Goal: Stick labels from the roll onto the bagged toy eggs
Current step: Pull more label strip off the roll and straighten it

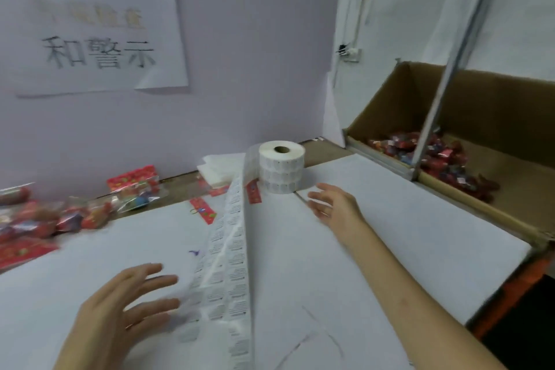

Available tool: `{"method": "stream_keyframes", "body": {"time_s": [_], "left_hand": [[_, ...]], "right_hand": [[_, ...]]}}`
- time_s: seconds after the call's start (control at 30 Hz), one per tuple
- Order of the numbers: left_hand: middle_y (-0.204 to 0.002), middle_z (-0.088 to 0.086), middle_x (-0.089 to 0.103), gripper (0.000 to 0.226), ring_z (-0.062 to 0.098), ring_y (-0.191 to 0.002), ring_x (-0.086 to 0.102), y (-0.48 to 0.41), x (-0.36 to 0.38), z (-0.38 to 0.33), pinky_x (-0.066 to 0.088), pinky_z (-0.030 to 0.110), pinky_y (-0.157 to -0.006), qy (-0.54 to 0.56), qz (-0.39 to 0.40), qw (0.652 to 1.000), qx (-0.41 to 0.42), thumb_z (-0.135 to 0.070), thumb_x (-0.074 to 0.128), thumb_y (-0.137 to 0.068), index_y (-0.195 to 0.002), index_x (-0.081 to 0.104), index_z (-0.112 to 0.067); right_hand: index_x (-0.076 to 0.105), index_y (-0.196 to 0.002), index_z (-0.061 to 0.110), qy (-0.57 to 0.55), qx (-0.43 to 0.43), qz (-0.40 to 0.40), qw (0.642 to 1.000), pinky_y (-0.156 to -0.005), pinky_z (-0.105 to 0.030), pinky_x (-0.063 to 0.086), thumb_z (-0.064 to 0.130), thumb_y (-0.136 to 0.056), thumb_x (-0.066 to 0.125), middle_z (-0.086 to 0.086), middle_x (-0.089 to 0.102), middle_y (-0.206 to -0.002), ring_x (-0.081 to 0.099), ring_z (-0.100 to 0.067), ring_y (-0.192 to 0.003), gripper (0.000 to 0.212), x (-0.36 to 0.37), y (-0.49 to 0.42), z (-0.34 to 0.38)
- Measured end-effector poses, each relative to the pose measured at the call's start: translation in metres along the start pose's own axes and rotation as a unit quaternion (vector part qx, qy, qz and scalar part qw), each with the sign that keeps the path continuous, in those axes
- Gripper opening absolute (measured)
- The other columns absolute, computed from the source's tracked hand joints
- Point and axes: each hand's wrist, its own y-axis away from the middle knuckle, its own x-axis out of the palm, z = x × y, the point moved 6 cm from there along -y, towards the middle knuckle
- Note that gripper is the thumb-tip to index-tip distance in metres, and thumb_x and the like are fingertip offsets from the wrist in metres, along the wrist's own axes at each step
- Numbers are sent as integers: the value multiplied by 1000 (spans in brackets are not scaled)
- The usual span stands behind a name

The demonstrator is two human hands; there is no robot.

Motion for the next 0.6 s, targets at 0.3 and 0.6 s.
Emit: {"method": "stream_keyframes", "body": {"time_s": [0.3, 0.6], "left_hand": [[-83, 6, 76, 20, 25, -70, 72, 5, -20, -9, 55, 34, -64, -179, -63, 972, 138, -1, 60, -98, -90, 72, -15], [-173, -9, 6, 65, 14, -160, -1, -4, -6, 23, -5, 42, -129, -644, 25, 744, 177, -62, 29, -104, -162, 19, -36]], "right_hand": [[72, -90, 11, 225, -159, 235, 932, -59, -22, 55, -4, -96, 55, -1, 73, -73, 69, -14, -62, 23, 147, 87, 7], [59, -134, 20, 486, -318, 303, 756, -100, -35, 50, 16, -93, 68, -1, 60, -133, 61, -18, -112, 42, 285, 81, -62]]}}
